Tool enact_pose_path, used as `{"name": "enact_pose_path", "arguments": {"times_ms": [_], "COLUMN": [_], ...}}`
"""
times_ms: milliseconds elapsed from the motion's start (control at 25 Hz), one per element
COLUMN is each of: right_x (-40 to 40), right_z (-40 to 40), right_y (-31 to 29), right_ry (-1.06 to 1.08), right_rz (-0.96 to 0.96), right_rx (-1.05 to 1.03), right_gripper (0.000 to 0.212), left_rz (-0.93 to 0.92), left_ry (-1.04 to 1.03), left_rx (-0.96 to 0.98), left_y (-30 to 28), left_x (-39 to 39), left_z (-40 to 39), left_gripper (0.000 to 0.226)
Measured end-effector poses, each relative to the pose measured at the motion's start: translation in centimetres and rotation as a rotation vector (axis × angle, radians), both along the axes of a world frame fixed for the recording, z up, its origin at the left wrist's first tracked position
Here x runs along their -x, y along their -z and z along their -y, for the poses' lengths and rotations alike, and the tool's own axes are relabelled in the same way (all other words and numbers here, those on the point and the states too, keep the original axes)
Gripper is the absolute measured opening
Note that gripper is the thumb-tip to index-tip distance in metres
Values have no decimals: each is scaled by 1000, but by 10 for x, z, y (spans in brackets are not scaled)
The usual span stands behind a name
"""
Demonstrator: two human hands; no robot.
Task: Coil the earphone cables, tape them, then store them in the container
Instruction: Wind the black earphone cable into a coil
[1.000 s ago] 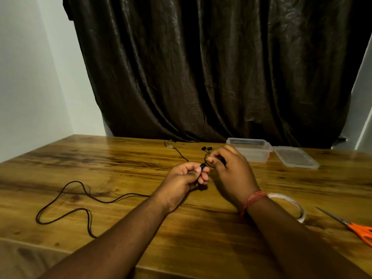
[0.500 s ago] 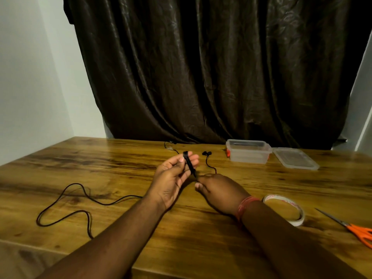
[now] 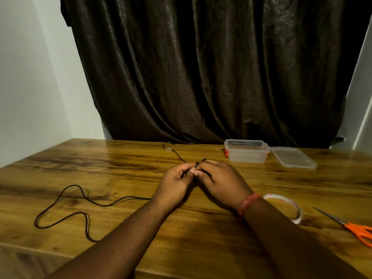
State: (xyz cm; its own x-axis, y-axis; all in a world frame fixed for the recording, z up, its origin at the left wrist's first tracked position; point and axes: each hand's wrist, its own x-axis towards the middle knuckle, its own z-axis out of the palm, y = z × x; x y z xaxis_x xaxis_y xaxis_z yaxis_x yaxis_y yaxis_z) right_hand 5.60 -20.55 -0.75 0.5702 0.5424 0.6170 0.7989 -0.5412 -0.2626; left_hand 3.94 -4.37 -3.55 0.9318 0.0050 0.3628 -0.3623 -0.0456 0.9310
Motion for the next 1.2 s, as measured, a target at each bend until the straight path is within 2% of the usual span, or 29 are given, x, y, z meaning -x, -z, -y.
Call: {"name": "enact_pose_path", "arguments": {"times_ms": [160,360,520,800,880,960,1200], "right_x": [-1,-10,-18,-8,-4,-1,2], "right_z": [3,2,-3,-7,-8,-7,-3], "right_y": [-3,1,10,14,12,9,-1], "right_ry": [102,171,127,35,11,7,-13], "right_rz": [9,-83,-197,-290,-250,-196,-199], "right_rx": [-151,-292,-180,186,239,193,-102], "right_gripper": [9,12,17,22,24,21,16], "left_rz": [-29,-145,-135,-75,-55,-42,37], "left_ry": [141,250,278,149,78,3,-125], "left_rx": [67,233,431,606,573,461,-65], "left_y": [-1,-8,-15,-22,-21,-17,-3], "left_x": [5,10,14,10,8,5,1], "left_z": [4,2,-1,-6,-8,-7,-3], "left_gripper": [24,24,24,25,25,24,22]}}
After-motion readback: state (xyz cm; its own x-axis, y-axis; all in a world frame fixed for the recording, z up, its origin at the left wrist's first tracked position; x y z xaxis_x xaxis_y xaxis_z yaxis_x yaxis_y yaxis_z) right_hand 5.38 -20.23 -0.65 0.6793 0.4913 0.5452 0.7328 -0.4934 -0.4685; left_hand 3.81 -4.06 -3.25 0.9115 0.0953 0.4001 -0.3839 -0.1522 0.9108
